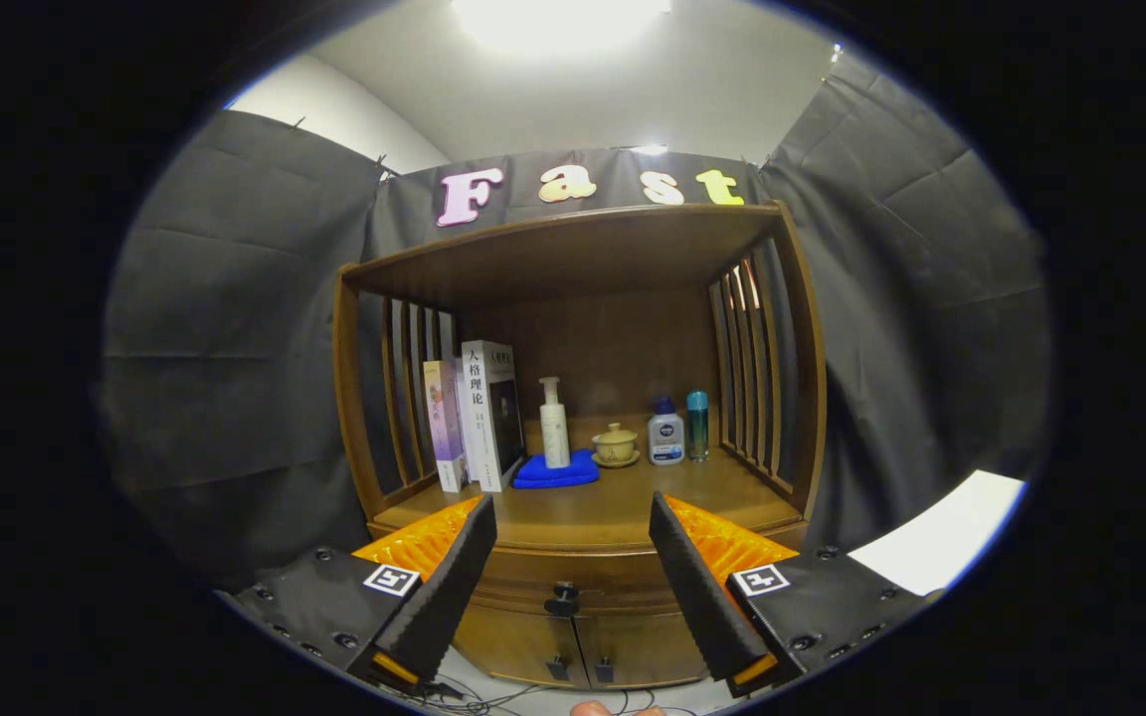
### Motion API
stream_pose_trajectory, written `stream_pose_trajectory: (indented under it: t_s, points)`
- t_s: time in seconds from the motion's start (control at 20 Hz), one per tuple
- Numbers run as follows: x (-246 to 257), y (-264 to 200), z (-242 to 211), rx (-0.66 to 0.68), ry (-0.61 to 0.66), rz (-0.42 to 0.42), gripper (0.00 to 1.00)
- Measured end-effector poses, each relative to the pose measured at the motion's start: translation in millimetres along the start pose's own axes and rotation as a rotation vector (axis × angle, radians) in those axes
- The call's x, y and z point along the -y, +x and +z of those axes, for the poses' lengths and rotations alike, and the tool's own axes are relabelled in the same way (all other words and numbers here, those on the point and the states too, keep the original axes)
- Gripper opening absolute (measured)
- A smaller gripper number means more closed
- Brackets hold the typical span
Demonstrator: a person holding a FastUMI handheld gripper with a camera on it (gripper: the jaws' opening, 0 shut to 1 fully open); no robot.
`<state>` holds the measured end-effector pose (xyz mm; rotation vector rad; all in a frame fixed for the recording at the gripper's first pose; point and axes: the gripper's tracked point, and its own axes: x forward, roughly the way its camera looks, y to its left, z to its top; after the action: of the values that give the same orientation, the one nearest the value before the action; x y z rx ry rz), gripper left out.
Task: Pull open the drawer, take out the items inside it, and place them on the countertop above the cabinet.
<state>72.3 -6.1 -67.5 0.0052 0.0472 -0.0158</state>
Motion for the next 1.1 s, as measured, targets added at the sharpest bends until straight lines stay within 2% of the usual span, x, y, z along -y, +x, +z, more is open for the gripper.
stream_pose_trajectory:
  t_s: [0.4,0.85,1.1]
  points:
    - [-8,47,-65,-0.099,-0.005,0.023,0.99]
    - [-10,96,-145,-0.207,-0.044,-0.023,0.99]
    - [-15,117,-189,-0.276,-0.076,-0.020,0.99]
